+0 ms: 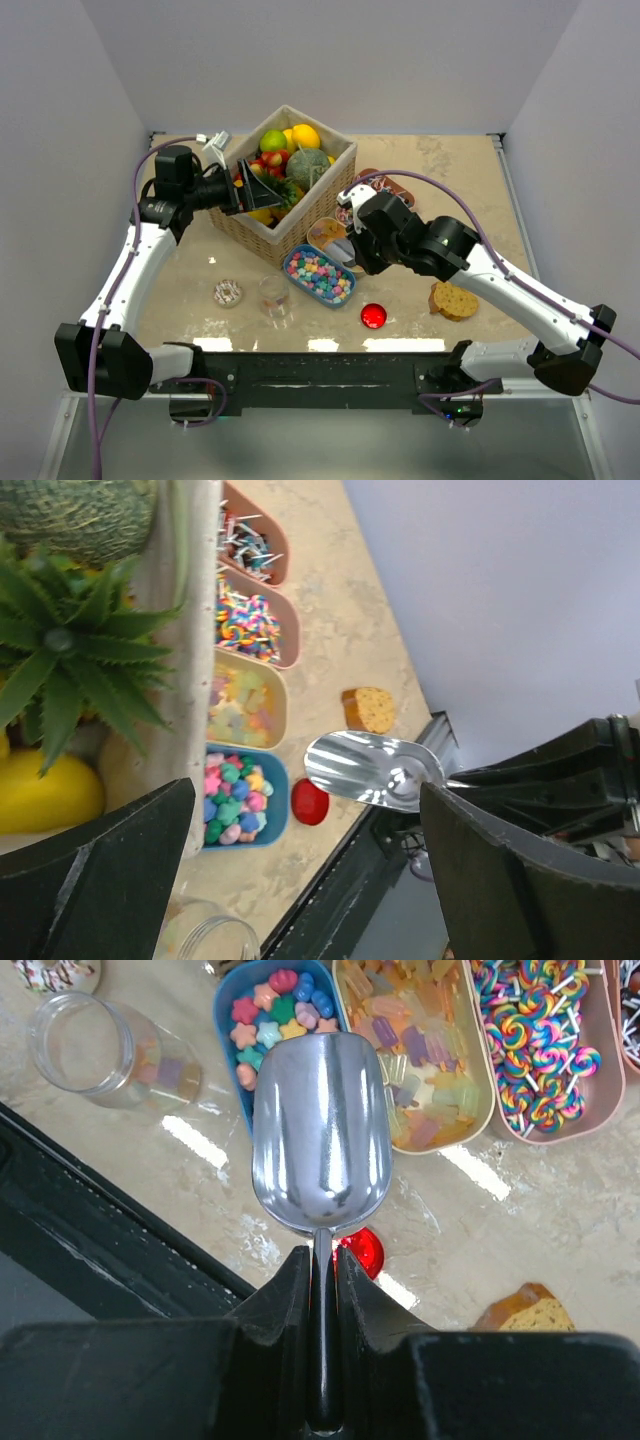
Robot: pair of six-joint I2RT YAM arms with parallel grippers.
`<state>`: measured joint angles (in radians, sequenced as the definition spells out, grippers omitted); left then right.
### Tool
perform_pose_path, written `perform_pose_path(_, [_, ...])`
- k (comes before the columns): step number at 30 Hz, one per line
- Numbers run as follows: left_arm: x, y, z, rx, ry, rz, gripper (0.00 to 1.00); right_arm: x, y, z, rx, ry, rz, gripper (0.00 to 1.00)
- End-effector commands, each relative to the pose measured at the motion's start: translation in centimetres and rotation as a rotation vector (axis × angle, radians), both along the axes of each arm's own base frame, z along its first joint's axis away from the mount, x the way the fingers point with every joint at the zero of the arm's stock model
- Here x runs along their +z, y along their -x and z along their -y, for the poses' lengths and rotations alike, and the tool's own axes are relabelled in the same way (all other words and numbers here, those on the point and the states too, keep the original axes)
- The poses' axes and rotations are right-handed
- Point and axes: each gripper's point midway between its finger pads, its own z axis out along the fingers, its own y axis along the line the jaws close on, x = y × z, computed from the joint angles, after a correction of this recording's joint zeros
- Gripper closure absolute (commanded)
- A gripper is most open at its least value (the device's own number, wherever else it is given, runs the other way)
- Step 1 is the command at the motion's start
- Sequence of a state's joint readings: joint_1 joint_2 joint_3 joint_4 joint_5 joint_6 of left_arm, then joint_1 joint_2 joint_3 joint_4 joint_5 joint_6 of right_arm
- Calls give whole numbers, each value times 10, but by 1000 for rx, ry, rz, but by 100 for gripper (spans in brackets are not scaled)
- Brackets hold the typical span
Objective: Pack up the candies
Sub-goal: Scoop the fake candies from the storage box.
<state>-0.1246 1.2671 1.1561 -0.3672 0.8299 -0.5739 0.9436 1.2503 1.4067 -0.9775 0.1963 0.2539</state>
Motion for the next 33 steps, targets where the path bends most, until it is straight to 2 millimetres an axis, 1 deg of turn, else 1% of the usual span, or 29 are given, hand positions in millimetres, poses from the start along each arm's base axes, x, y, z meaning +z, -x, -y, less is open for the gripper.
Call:
perform_pose_path(1, [-12, 4, -17, 58, -136, 16, 0, -20, -6, 9, -25, 77, -47, 100])
perform_pose_path(2, [-11, 5, -18, 63, -145, 25, 0, -28, -10, 10, -30, 104, -64, 100])
perform_pose_path(4, [-12, 4, -22, 78, -163, 27, 0, -36, -17, 16, -31, 150, -65, 100])
perform_pose_path(5, [-13, 4, -23, 86, -173, 32, 0, -41, -24, 20, -47, 174, -74, 100])
perform_pose_path(7, [-13, 6, -25, 91, -180, 31, 0, -46, -33, 24, -27, 215, -71, 100])
perform_pose_path(8, [-13, 6, -25, 93, -183, 33, 0, -44, -40, 26, -26, 221, -62, 100])
perform_pose_path(9, [-14, 7, -25, 92, -184, 32, 0, -49, -45, 26, -14, 240, -64, 100])
perform_pose_path(11, [-14, 8, -26, 94, -184, 35, 0, -45, -57, 25, 39, 267, -33, 100])
perform_pose_path(12, [-14, 8, -26, 93, -185, 32, 0, -49, -60, 24, 76, 290, -37, 100])
perform_pose_path(13, [-14, 8, -26, 93, -186, 33, 0, -48, -63, 23, 122, 315, -20, 100])
perform_pose_path(14, [-14, 8, -26, 93, -186, 33, 0, -44, -68, 23, 128, 317, 0, 100])
perform_pose_path(16, [-13, 9, -26, 92, -187, 35, 0, -42, -75, 26, 168, 351, 26, 100])
perform_pose_path(20, [-11, 9, -26, 90, -190, 37, 0, -26, -87, 31, 216, 379, 97, 100])
perform_pose_path(22, [-10, 9, -26, 88, -193, 37, 0, -29, -87, 38, 238, 406, 90, 100])
perform_pose_path(24, [-9, 8, -27, 94, -201, 41, 0, -39, -84, 42, 254, 429, 64, 100])
perform_pose_path(26, [-10, 6, -29, 98, -211, 44, 0, -49, -74, 42, 307, 422, 40, 100])
perform_pose_path(28, [-8, 5, -29, 101, -215, 46, 0, -52, -73, 41, 315, 408, 51, 100])
perform_pose_path(29, [-8, 4, -30, 102, -218, 48, 0, -56, -69, 44, 320, 416, 44, 100])
perform_pose_path(30, [-9, 4, -30, 102, -219, 47, 0, -58, -71, 47, 317, 429, 54, 100])
perform_pose_path(33, [-11, 2, -30, 103, -223, 41, 0, -70, -64, 53, 335, 448, 31, 100])
